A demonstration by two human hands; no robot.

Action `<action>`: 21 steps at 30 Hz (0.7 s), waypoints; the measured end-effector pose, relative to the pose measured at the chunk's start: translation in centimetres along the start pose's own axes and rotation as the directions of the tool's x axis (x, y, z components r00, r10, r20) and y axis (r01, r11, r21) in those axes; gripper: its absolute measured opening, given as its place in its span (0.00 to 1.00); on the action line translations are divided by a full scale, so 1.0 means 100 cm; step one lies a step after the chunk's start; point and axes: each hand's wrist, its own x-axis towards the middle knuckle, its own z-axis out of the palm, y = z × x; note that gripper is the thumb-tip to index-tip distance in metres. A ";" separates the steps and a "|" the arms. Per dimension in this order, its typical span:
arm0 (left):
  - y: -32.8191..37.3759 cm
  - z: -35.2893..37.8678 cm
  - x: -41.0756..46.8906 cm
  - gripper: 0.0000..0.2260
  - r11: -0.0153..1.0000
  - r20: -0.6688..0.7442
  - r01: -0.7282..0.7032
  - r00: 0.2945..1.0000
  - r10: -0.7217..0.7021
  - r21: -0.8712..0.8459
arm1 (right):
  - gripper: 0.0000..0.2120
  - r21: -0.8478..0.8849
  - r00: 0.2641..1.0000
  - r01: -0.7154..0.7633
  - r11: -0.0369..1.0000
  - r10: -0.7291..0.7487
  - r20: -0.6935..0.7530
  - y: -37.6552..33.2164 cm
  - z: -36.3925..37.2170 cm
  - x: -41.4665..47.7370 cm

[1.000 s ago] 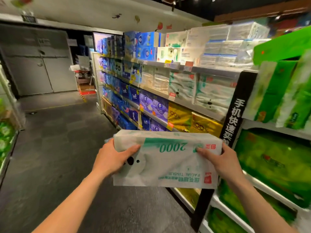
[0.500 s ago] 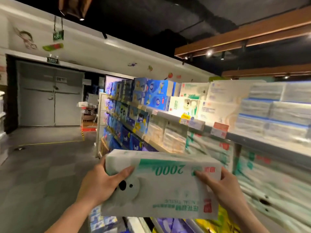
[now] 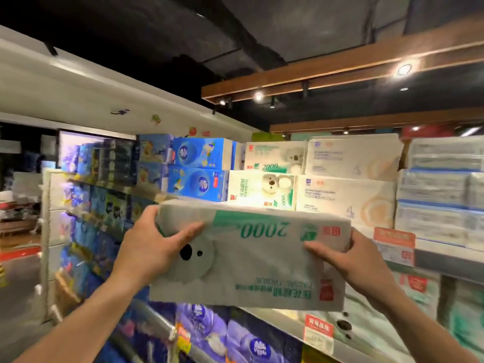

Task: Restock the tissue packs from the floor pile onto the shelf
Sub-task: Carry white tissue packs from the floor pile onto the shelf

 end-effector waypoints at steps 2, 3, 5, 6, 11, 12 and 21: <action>-0.003 0.015 0.047 0.31 0.998 0.021 -0.067 0.997 0.068 -0.009 | 0.30 -0.036 0.998 0.013 0.999 -0.015 -0.068 -0.010 0.007 0.033; -0.005 0.023 0.070 0.31 0.995 0.039 -0.095 0.995 0.096 -0.022 | 0.30 -0.056 0.994 0.019 0.998 -0.025 -0.103 -0.014 0.009 0.050; -0.012 0.043 0.115 0.34 0.987 0.076 -0.148 0.985 0.153 -0.063 | 0.30 -0.110 0.986 0.037 0.993 -0.055 -0.159 -0.021 0.011 0.085; -0.015 0.054 0.137 0.35 0.980 0.087 -0.180 0.978 0.187 -0.087 | 0.29 -0.128 0.981 0.048 0.991 -0.071 -0.181 -0.023 0.011 0.104; -0.011 0.104 0.229 0.27 0.904 0.211 -0.316 0.900 0.382 -0.288 | 0.27 -0.128 0.965 0.103 0.986 -0.130 -0.229 -0.026 0.010 0.199; -0.009 0.114 0.249 0.24 0.895 0.229 -0.328 0.886 0.402 -0.301 | 0.25 -0.133 0.967 0.102 0.986 -0.130 -0.220 -0.028 0.010 0.217; -0.008 0.200 0.385 0.11 0.887 0.159 -0.262 0.926 0.342 -0.381 | 0.25 -0.142 0.942 0.068 0.988 -0.110 -0.317 -0.021 0.030 0.368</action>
